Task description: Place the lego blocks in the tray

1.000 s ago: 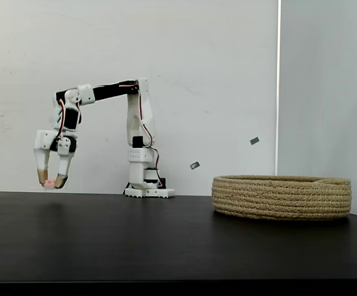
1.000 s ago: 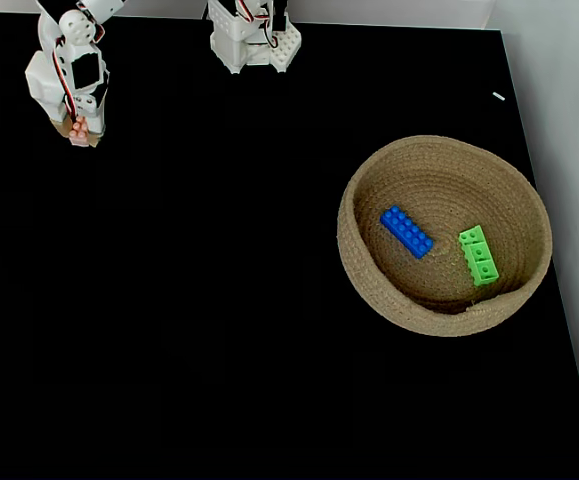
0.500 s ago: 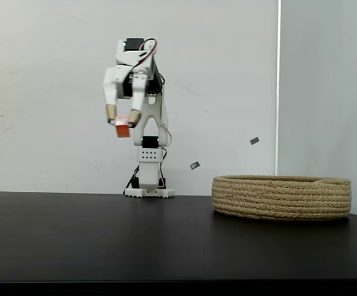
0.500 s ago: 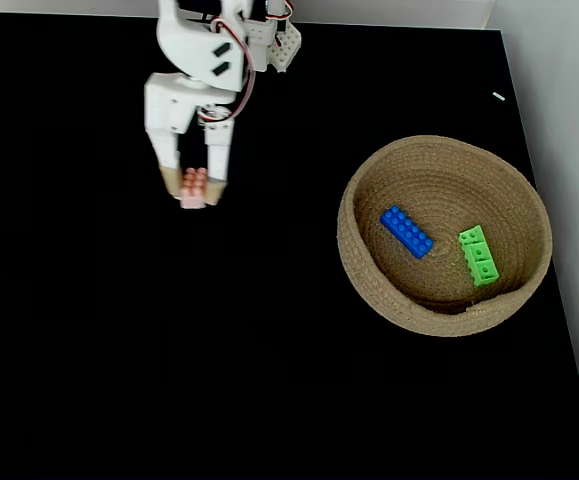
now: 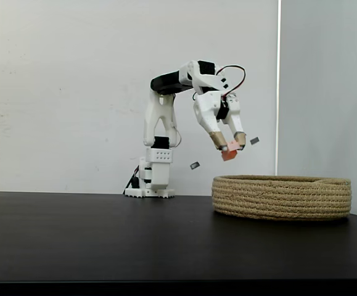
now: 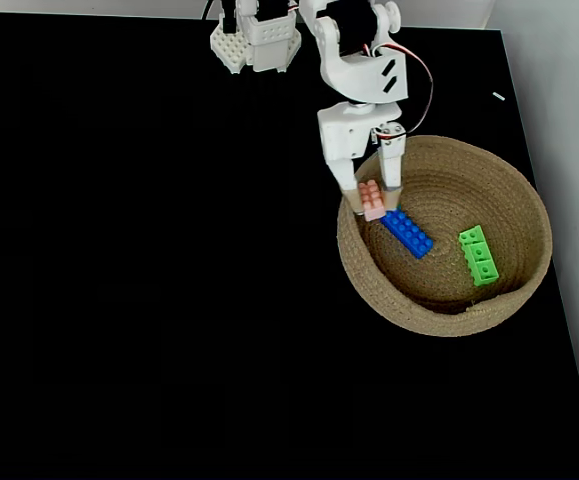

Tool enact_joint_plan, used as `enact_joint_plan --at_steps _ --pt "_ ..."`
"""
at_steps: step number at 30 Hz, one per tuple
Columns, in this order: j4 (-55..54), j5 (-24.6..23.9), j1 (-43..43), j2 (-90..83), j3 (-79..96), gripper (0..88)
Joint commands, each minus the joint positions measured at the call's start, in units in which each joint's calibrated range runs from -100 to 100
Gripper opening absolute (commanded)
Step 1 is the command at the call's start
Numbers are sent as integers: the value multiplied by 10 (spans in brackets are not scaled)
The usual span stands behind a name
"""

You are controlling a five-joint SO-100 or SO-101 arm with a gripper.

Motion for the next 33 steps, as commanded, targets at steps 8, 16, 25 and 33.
enact_joint_plan --at_steps 8,16,25,33 --pt "-16 -1 -14 -45 -7 291" --pt "-16 25 120 -112 52 274" --pt "-190 90 278 -304 415 0" --pt "-330 134 296 -493 783 0"
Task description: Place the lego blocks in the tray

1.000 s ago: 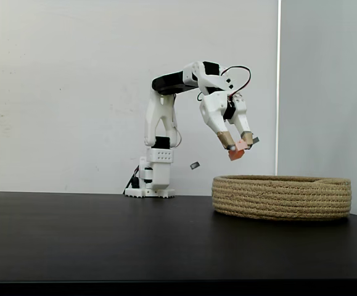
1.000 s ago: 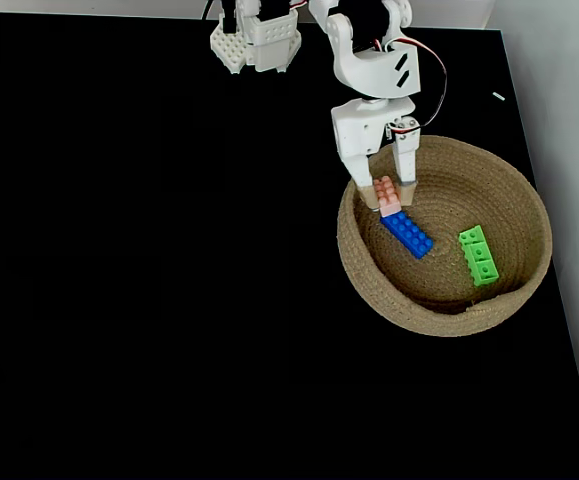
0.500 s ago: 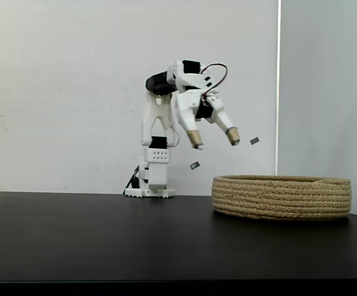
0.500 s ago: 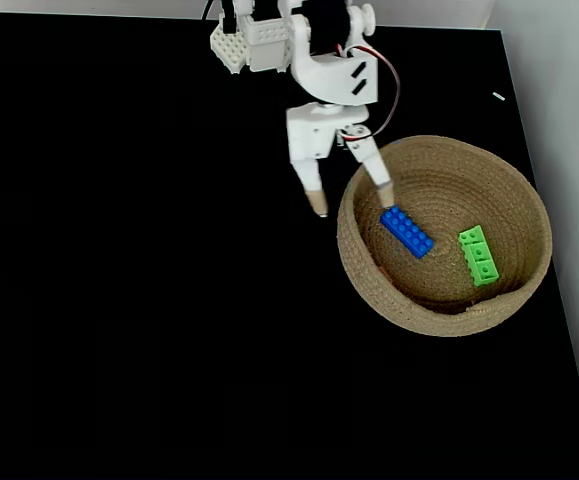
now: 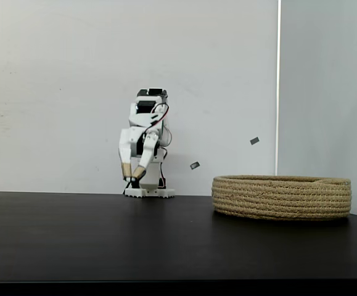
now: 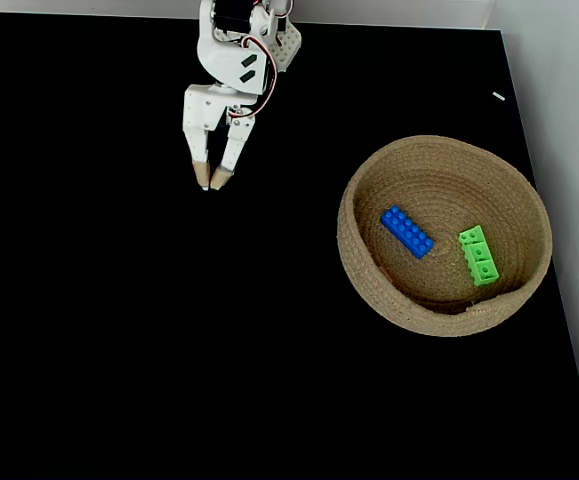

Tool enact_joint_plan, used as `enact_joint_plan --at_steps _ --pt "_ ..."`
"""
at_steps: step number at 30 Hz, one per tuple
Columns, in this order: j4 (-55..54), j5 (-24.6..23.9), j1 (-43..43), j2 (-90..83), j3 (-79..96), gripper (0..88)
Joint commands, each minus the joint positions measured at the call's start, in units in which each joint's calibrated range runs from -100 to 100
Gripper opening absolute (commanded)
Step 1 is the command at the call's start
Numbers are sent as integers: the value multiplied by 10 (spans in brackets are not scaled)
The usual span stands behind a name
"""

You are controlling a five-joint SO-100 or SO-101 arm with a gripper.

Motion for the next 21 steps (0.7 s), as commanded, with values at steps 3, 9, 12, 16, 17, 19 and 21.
enact_joint_plan --at_steps 3,9,12,16,17,19,21 --pt "5 7 -26 -212 202 0" --pt "216 21 -38 -448 298 0" --pt "323 25 -45 -511 298 0" --pt "457 46 -48 -571 298 0" --pt "461 51 -49 -571 298 0" --pt "462 53 -49 -571 298 0" --pt "466 63 -46 -571 298 0"
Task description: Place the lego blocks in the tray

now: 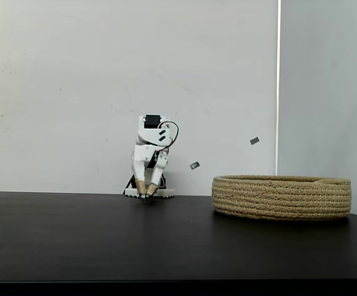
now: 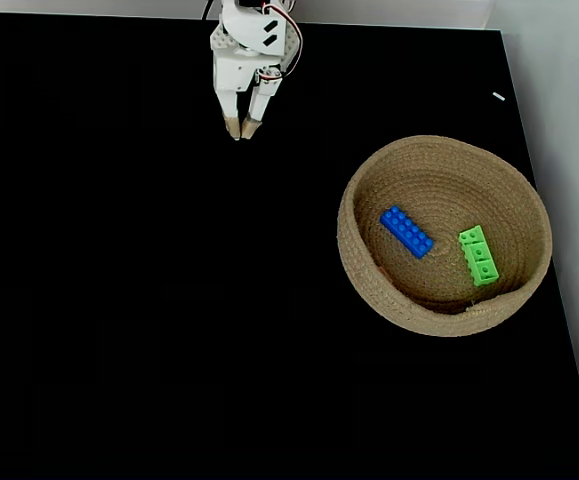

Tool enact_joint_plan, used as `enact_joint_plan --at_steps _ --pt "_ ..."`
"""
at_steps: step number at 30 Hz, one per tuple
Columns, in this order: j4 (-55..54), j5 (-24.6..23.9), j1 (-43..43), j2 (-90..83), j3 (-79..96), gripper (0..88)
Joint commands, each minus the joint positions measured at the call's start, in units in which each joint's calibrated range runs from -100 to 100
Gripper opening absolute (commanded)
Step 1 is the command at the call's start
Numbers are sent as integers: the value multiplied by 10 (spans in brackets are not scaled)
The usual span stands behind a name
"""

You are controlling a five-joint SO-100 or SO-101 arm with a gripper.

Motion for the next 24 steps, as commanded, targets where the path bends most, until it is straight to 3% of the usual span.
enact_joint_plan --at_steps 1,4,10,24 --pt "17 12 2 -10 8 0" --pt "17 7 -2 -10 8 4" --pt "17 -94 -6 -10 8 34" --pt "18 -91 -6 -10 8 37"
